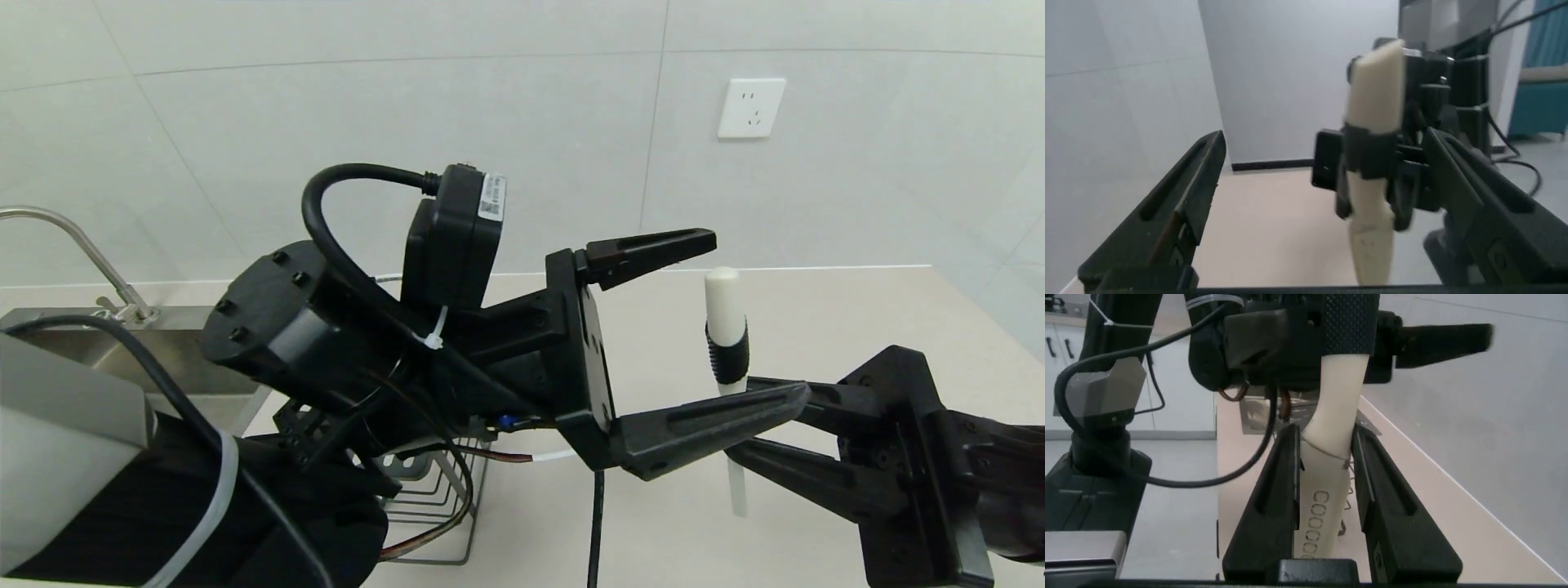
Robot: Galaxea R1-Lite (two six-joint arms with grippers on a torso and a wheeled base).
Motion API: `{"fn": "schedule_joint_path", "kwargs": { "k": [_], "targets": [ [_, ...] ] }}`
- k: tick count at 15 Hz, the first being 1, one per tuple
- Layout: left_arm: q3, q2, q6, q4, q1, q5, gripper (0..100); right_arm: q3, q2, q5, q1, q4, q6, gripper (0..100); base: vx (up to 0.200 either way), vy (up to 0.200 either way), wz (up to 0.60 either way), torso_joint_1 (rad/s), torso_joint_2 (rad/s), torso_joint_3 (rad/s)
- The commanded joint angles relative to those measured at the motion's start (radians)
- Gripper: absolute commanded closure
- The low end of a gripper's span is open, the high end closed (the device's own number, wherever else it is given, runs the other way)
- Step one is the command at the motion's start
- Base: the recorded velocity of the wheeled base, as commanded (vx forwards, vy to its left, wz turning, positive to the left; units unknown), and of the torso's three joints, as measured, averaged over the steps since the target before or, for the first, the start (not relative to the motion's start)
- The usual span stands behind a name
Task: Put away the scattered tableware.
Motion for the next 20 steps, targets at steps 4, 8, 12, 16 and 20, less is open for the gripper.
{"fn": "schedule_joint_path", "kwargs": {
  "k": [4, 8, 12, 16, 20],
  "targets": [
    [-0.003, 0.002, -0.035, -0.004, -0.012, -0.004, 0, -0.010, 0.001, 0.000, 0.000, -0.001, -0.002, 100, 0.000, 0.000, 0.00, 0.000, 0.00, 0.000],
    [0.000, -0.008, -0.042, -0.004, -0.015, 0.001, 100, -0.013, 0.005, -0.001, -0.007, -0.001, -0.011, 100, 0.000, 0.000, 0.00, 0.000, 0.00, 0.000],
    [0.019, -0.027, -0.043, -0.004, -0.024, 0.015, 100, 0.014, 0.019, -0.004, -0.046, -0.002, -0.037, 0, 0.000, 0.000, 0.00, 0.000, 0.00, 0.000],
    [0.088, -0.102, -0.034, -0.004, 0.132, 0.023, 100, 0.151, -0.117, -0.006, -0.146, -0.019, -0.040, 0, 0.000, 0.000, 0.00, 0.000, 0.00, 0.000],
    [0.175, -0.202, -0.032, 0.003, 0.361, 0.021, 100, 0.315, -0.467, -0.013, -0.424, 0.024, -0.051, 100, 0.000, 0.000, 0.00, 0.000, 0.00, 0.000]
  ]
}}
